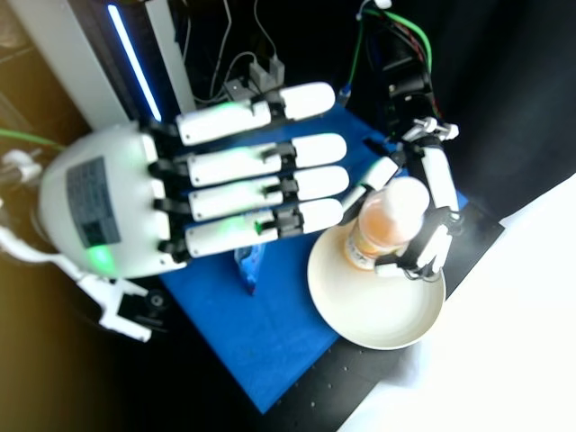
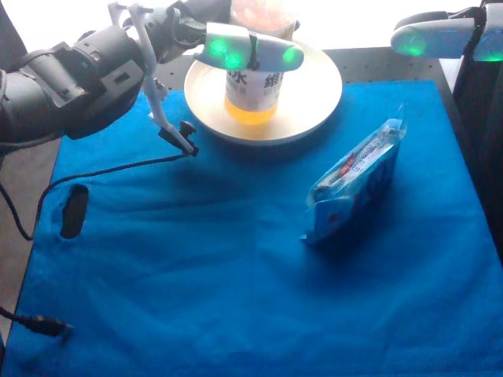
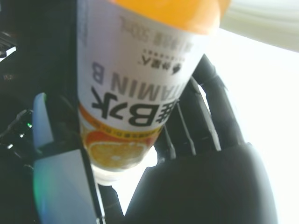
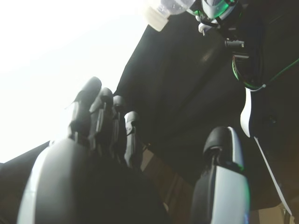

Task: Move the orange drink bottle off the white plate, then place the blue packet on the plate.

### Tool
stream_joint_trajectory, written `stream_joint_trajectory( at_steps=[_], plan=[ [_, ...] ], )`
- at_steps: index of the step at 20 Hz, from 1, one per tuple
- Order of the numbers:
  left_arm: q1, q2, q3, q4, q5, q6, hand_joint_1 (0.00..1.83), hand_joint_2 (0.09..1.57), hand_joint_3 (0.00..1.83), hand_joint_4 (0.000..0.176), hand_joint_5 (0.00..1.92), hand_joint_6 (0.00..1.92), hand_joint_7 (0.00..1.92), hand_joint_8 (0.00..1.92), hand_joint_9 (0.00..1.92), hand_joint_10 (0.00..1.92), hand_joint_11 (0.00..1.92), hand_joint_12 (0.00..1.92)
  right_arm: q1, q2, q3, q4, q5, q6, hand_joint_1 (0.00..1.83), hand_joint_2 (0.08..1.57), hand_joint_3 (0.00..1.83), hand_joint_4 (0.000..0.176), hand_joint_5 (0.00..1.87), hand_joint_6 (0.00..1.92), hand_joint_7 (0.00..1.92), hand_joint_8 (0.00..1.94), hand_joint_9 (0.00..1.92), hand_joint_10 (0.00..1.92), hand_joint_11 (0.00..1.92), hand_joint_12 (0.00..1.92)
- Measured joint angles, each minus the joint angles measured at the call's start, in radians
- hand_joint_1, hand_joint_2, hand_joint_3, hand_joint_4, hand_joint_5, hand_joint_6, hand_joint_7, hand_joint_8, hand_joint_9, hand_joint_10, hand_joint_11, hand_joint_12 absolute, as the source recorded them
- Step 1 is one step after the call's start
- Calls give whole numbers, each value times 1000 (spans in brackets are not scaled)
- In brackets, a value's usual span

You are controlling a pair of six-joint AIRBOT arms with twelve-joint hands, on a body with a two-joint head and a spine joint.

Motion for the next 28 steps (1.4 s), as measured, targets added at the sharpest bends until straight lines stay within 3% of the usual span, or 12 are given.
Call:
stream_joint_trajectory(
  at_steps=[2, 3, 5, 6, 7, 9, 11, 14, 17, 21, 25, 28],
  plan=[
    [0, 13, 0, -1, -31, -24, 1244, 1123, 7, 0, 1091, 658, 850, 1320, 734, 830, 447, 1582, 0, 0, 0, 0, 0, 0, 872, 889, 0, 96, 283, 4, 314, 3, 298, 4, 0, 733],
    [0, 24, -5, -1, -43, -32, 1190, 1085, 4, 0, 1066, 794, 701, 1608, 671, 1625, 594, 1853, 0, 0, 0, -1, 0, 0, 867, 897, 0, 90, 272, 4, 300, 5, 276, 6, 0, 652],
    [0, 61, -43, -1, -77, -34, 1180, 1067, 0, 0, 1080, 797, 720, 1702, 567, 1862, 510, 1918, 0, 0, 0, -1, 0, 0, 847, 891, 0, 99, 274, 2, 301, 2, 267, 2, 0, 584],
    [0, 80, -63, 0, -96, -34, 1152, 1075, 1, 0, 1063, 831, 610, 1489, 411, 1690, 306, 1913, 0, -1, 0, 0, 0, 0, 834, 882, 0, 97, 276, 2, 299, 1, 272, 3, 0, 607],
    [0, 98, -82, 0, -114, -35, 1137, 1085, 1, 0, 1042, 868, 596, 1511, 383, 1739, 271, 1919, 0, -2, 0, 0, 0, 0, 825, 869, 0, 109, 276, 1, 290, 0, 259, 0, 0, 607],
    [0, 145, -132, 0, -156, -35, 1115, 1091, 0, 0, 1027, 896, 646, 1193, 509, 1376, 336, 1632, 0, -2, 0, -1, 0, 0, 845, 860, 0, 115, 287, 3, 287, 2, 239, 0, 0, 548],
    [1, 181, -167, 6, -188, -35, 1219, 1152, 2, 0, 1014, 793, 797, 1390, 637, 937, 362, 1331, 0, -2, -2, 0, 0, 0, 796, 858, 0, 112, 286, 1, 287, 1, 239, 0, 2, 599],
    [10, 257, -251, 66, -252, -35, 1239, 1163, 0, 0, 996, 769, 807, 1440, 760, 909, 556, 1315, 0, -2, -2, -1, 0, 0, 812, 858, 8, 94, 282, 0, 251, 0, 224, 0, 0, 684],
    [28, 294, -299, 81, -297, -34, 1214, 1128, 0, 13, 1015, 933, 894, 1120, 851, 458, 491, 1195, 0, -3, -2, -1, 0, 0, 802, 869, 4, 79, 264, 0, 238, 0, 218, 1, 2, 718],
    [89, 363, -377, 66, -380, -21, 1204, 1161, 3, 0, 958, 926, 823, 1328, 826, 611, 484, 1289, 0, -3, -5, -1, 0, 1, 790, 864, 0, 104, 292, 9, 261, 12, 225, 3, 0, 690],
    [140, 424, -439, 51, -423, 5, 1213, 1171, 0, 0, 990, 842, 775, 1427, 655, 932, 394, 1470, 0, -3, -5, -1, 0, 2, 799, 863, 0, 97, 316, 4, 313, 7, 269, 10, 0, 841],
    [188, 433, -462, 37, -458, 11, 1207, 1156, 0, 0, 954, 919, 854, 1296, 778, 765, 510, 1165, 0, -3, -6, -2, 0, 2, 797, 867, 0, 106, 323, 1, 313, 1, 258, 8, 0, 775]
  ],
)
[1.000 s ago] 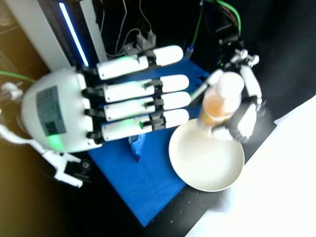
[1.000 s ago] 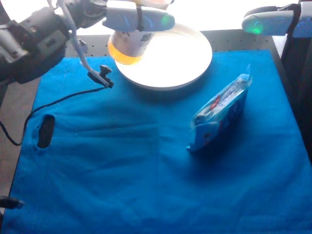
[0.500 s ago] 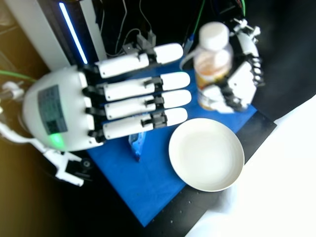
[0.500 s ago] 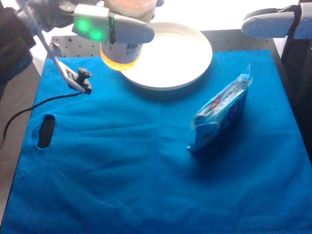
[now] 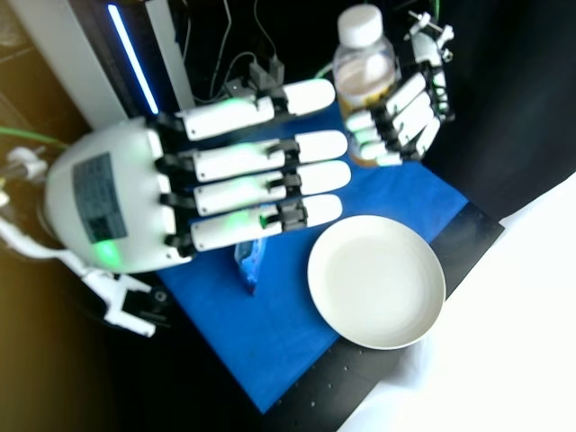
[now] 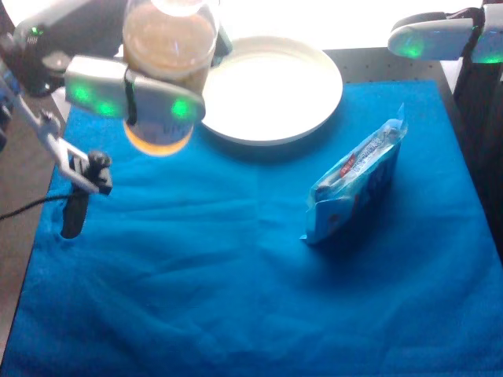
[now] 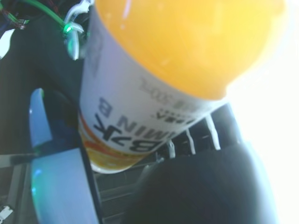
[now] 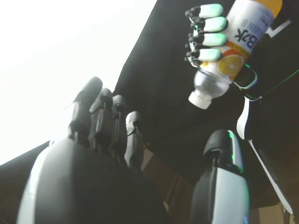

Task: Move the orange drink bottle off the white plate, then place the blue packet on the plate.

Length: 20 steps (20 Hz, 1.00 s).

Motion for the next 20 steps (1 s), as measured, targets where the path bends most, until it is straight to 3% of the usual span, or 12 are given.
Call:
stream_joint_trajectory(
  at_steps=[4, 5, 6, 7, 9, 10, 11, 12, 13, 14, 17, 20],
  plan=[
    [37, 3, -11, 7, 12, 6, 1210, 1148, 0, 0, 936, 925, 904, 1241, 847, 711, 483, 1325, 0, -1, 0, 1, 0, 0, 767, 853, 1, 101, 322, 0, 317, 0, 264, 4, 0, 756],
    [40, 2, -11, 5, 19, 7, 1240, 1150, 2, 0, 944, 819, 900, 1337, 808, 1152, 535, 1549, 0, -2, 0, 2, 0, 0, 782, 865, 6, 102, 307, 0, 303, 0, 258, 1, 0, 755],
    [40, 2, -11, 3, 19, 7, 1247, 1142, 0, 0, 964, 786, 919, 1312, 774, 1221, 531, 1570, 0, -5, 0, 2, 0, 0, 780, 867, 5, 106, 302, 0, 298, 0, 248, 0, 0, 749],
    [45, 2, -11, -1, 18, 7, 1228, 1136, 2, 0, 962, 848, 929, 1240, 788, 1065, 592, 1459, 0, -8, 1, 1, 0, 0, 762, 860, 1, 110, 302, 0, 297, 0, 245, 0, 0, 752],
    [47, 2, -11, 8, 33, 7, 1207, 1139, 0, 28, 953, 1035, 916, 1084, 854, 519, 499, 1247, 0, -11, 1, -2, 0, 0, 752, 871, 4, 108, 284, 0, 286, 1, 233, 2, 0, 690],
    [47, -2, -11, 14, 38, 7, 1204, 1147, 2, 19, 954, 1055, 878, 1123, 847, 444, 409, 1260, 0, -11, 1, -2, 0, 0, 759, 873, 4, 106, 285, 1, 271, 0, 219, 0, 0, 685],
    [47, -12, -6, 14, 42, 7, 1209, 1141, 8, 0, 974, 936, 877, 1213, 822, 653, 400, 1454, 0, -11, 1, 1, 0, 0, 753, 875, 3, 105, 268, 5, 264, 0, 208, 1, 0, 629],
    [47, -19, -6, 21, 49, 6, 1216, 1135, 3, 0, 1012, 862, 874, 1229, 787, 754, 413, 1472, 0, -11, 1, -1, 0, 0, 744, 876, 2, 101, 262, 4, 261, 0, 206, 1, 0, 623],
    [47, -30, 3, 34, 52, -3, 1210, 1169, 0, 0, 933, 929, 831, 1356, 721, 1019, 483, 1553, 0, -11, 1, -1, 0, 0, 745, 882, 2, 95, 263, 3, 265, 1, 217, 4, 0, 664],
    [47, -37, 6, 41, 61, -8, 1206, 1179, 2, 0, 896, 976, 822, 1384, 708, 1066, 525, 1507, 0, -11, 1, -1, 0, 0, 742, 891, 5, 97, 263, 2, 263, 0, 215, 2, 0, 677],
    [47, -49, 13, 47, 77, -14, 1182, 1194, 0, 3, 867, 1094, 796, 1345, 727, 755, 520, 1223, 0, -11, 1, 0, 0, 0, 724, 906, 3, 106, 260, 0, 244, 0, 207, 0, 0, 721],
    [51, -55, 23, 41, 81, -20, 1184, 1174, 3, 28, 871, 1118, 850, 1232, 833, 430, 515, 1061, 0, -11, 1, 0, 0, 0, 765, 904, 1, 87, 264, 0, 261, 1, 213, 2, 0, 618]
  ],
)
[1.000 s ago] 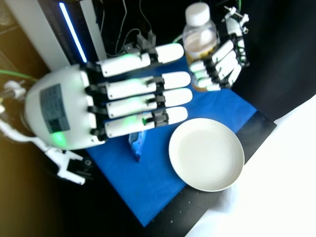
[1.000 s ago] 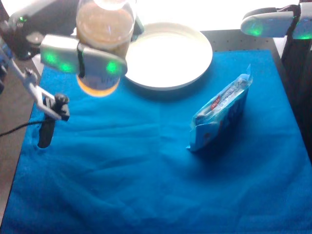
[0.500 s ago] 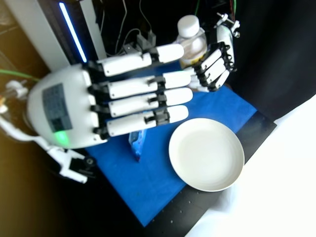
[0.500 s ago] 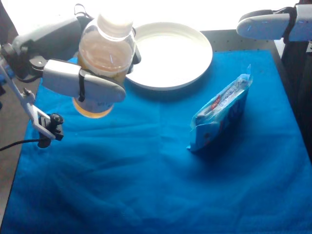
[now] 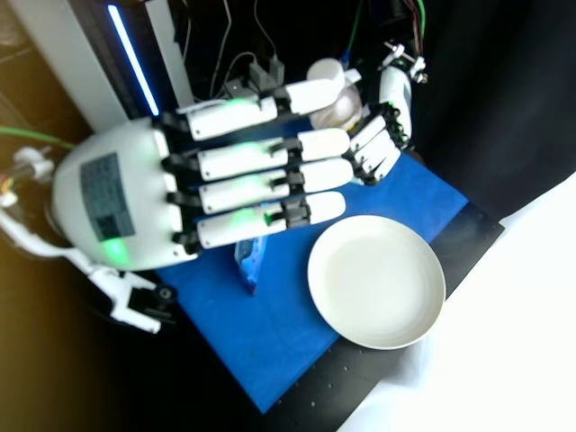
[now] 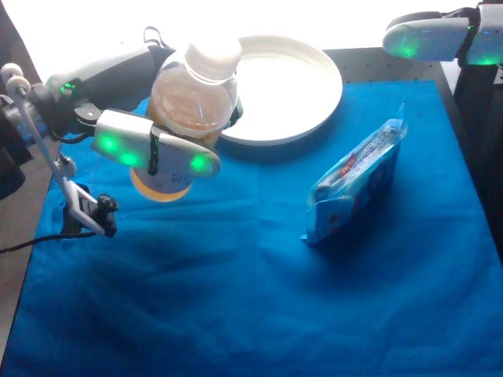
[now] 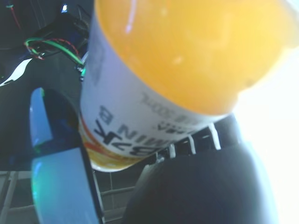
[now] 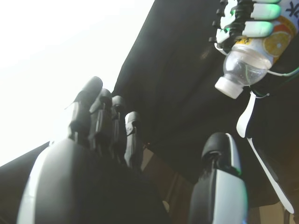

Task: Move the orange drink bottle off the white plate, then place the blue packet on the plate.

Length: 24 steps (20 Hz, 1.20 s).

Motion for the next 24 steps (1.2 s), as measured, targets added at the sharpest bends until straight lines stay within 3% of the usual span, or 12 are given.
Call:
stream_joint_trajectory(
  at_steps=[5, 6, 7, 10, 11, 15, 17, 18, 20, 22, 23, 24],
  plan=[
    [8, -8, 3, 3, 5, -4, 1173, 1192, 0, 35, 825, 1211, 834, 1234, 940, 319, 607, 1117, 0, 0, -1, 0, 0, 0, 730, 891, 0, 103, 260, 0, 263, 1, 224, 2, 0, 692],
    [9, -8, 3, 3, 6, -5, 1185, 1194, 2, 0, 788, 1178, 861, 1284, 915, 571, 636, 1255, 0, 0, -1, 0, 0, 0, 723, 889, 0, 96, 260, 1, 264, 1, 224, 2, 0, 696],
    [11, -9, 3, 3, 6, -5, 1179, 1192, 0, 12, 797, 1211, 862, 1234, 864, 566, 604, 1185, 0, 0, -1, 1, 0, 0, 735, 885, 0, 91, 268, 4, 269, 3, 227, 2, 0, 693],
    [11, -17, 8, 5, 11, -8, 1187, 1183, 0, 0, 773, 1270, 919, 1119, 952, 436, 651, 1168, 0, 0, -2, -2, 0, 0, 757, 897, 3, 93, 277, 4, 287, 7, 238, 6, 0, 656],
    [11, -18, 8, 4, 11, -8, 1188, 1179, 0, 2, 783, 1243, 923, 1124, 970, 436, 633, 1229, 0, 0, -2, -1, 0, 0, 774, 904, 5, 97, 276, 3, 283, 4, 236, 4, 0, 655],
    [24, -18, 8, 11, 18, -13, 1174, 1185, 2, 33, 812, 1271, 868, 1138, 928, 146, 517, 965, 0, 0, -2, 0, 0, 0, 749, 896, 0, 94, 268, 0, 271, 0, 235, 2, 0, 669],
    [24, -18, 8, 14, 27, -16, 1171, 1189, 2, 34, 802, 1279, 866, 1148, 950, 74, 522, 956, 0, 0, -3, 0, 0, 0, 758, 896, 0, 97, 265, 0, 268, 3, 226, 3, 0, 630],
    [24, -18, 8, 13, 28, -16, 1173, 1195, 0, 17, 766, 1299, 881, 1159, 977, 66, 539, 949, 0, 0, -3, 0, 0, 0, 746, 899, 1, 95, 270, 1, 276, 4, 227, 3, 0, 646],
    [24, -18, 8, 14, 28, -18, 1174, 1192, 0, 19, 777, 1267, 880, 1176, 986, 55, 537, 961, 0, 0, -3, 1, 0, 0, 764, 913, 3, 89, 271, 1, 267, 7, 210, 7, 0, 560],
    [24, -18, 8, 14, 28, -18, 1180, 1193, 0, 0, 749, 1336, 903, 1112, 976, 28, 556, 891, 0, 0, -3, 0, 0, 0, 747, 914, 2, 100, 272, 1, 281, 12, 215, 9, 0, 536],
    [25, -18, 8, 13, 28, -18, 1140, 1108, 0, 0, 665, 606, 798, 487, 949, 10, 565, 805, 0, 0, -3, 0, 0, 0, 756, 922, 2, 91, 273, 1, 274, 5, 216, 7, 0, 551],
    [26, -18, 8, 12, 28, -19, 1138, 1080, 0, 0, 692, 244, 829, 168, 903, 14, 509, 804, 0, 0, -3, 0, 0, 0, 752, 920, 1, 89, 277, 1, 272, 2, 212, 3, 0, 517]
  ],
)
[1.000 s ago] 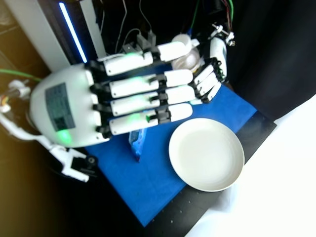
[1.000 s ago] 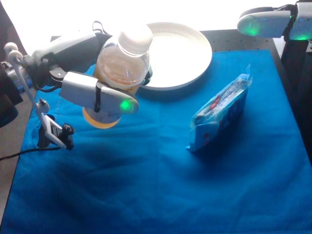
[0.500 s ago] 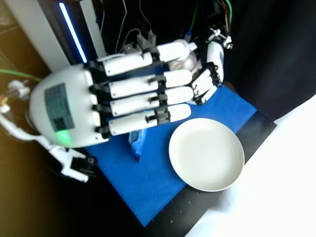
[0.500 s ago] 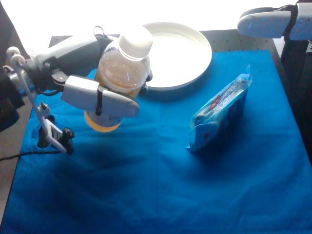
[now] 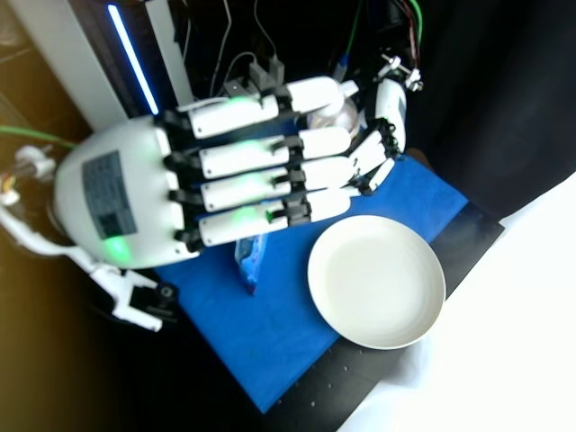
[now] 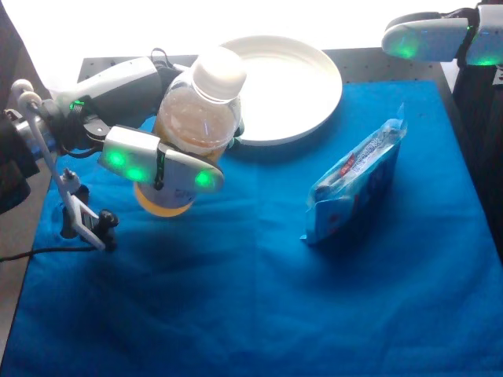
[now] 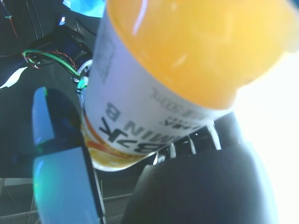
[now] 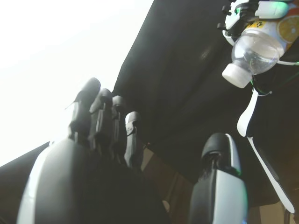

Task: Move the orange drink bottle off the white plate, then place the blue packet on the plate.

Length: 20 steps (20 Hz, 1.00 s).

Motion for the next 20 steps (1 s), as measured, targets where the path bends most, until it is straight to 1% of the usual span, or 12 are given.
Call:
stream_joint_trajectory(
  at_steps=[1, 4, 10, 11, 12, 14, 15, 16, 17, 18, 19, 20],
  plan=[
    [2, 0, 0, 1, 1, 0, 1098, 1053, 0, 0, 704, 84, 831, 47, 876, 5, 443, 925, 0, 0, 0, 0, 0, 0, 753, 920, 0, 81, 272, 0, 269, 1, 209, 1, 0, 510],
    [5, 0, 0, 0, 5, 0, 1078, 965, 0, 0, 626, 0, 720, 0, 755, 0, 247, 1201, 0, 0, 0, 0, 0, 0, 779, 945, 9, 82, 273, 2, 277, 2, 211, 1, 0, 488],
    [12, 0, 0, 0, 6, -3, 1073, 910, 0, 0, 521, 0, 593, 0, 662, 0, 153, 1245, 0, 0, -2, 0, 1, 0, 814, 936, 0, 86, 281, 1, 277, 2, 211, 1, 0, 467],
    [12, 0, 0, -1, 5, -3, 1048, 895, 0, 0, 483, 0, 558, 0, 639, 0, 119, 1271, 0, 0, -2, 0, 0, 0, 794, 930, 0, 97, 280, 0, 271, 2, 212, 1, 0, 520],
    [14, 0, 0, -2, 2, -3, 1013, 893, 0, 8, 421, 0, 507, 0, 586, 0, 53, 1310, 0, 0, -2, 0, 1, 0, 781, 933, 0, 92, 270, 0, 263, 1, 209, 0, 0, 555],
    [19, 9, -8, -3, -4, -4, 978, 863, 0, 23, 311, 0, 418, 0, 495, 0, 3, 1323, 0, 0, -4, 0, 2, 0, 770, 932, 0, 96, 269, 1, 263, 1, 204, 0, 0, 526],
    [22, 14, -8, -2, -4, -6, 931, 863, 0, 62, 223, 0, 293, 0, 387, 0, 0, 1191, 0, 0, -4, -1, 3, 0, 767, 933, 0, 97, 264, 2, 264, 0, 196, 3, 0, 469],
    [23, 20, -8, -8, -3, -7, 898, 855, 0, 80, 169, 1, 225, 1, 322, 0, 0, 1084, 0, 0, -4, 0, 3, 0, 761, 931, 0, 97, 263, 1, 259, 1, 191, 2, 0, 435],
    [23, 29, -9, -8, -2, -7, 872, 845, 0, 105, 111, 2, 134, 3, 226, 1, 0, 906, 0, 0, -4, 0, 4, 0, 763, 933, 0, 94, 267, 2, 263, 2, 196, 3, 0, 414],
    [23, 34, -9, -13, -3, -7, 833, 837, 0, 116, 36, 3, 53, 5, 131, 4, 0, 694, 0, 0, -4, 0, 5, 0, 771, 931, 0, 95, 261, 0, 255, 1, 192, 0, 0, 427],
    [23, 35, -9, -14, -3, -7, 823, 817, 0, 108, 6, 0, 10, 0, 30, 7, 0, 470, 0, 0, -4, 0, 5, 0, 775, 929, 0, 110, 262, 0, 261, 1, 200, 2, 0, 515],
    [23, 35, -9, -14, -2, -7, 812, 800, 0, 132, 0, 0, 1, 0, 5, 1, 0, 304, 0, 0, -4, 0, 5, 0, 763, 926, 0, 110, 260, 0, 258, 0, 197, 0, 0, 537]
  ],
)
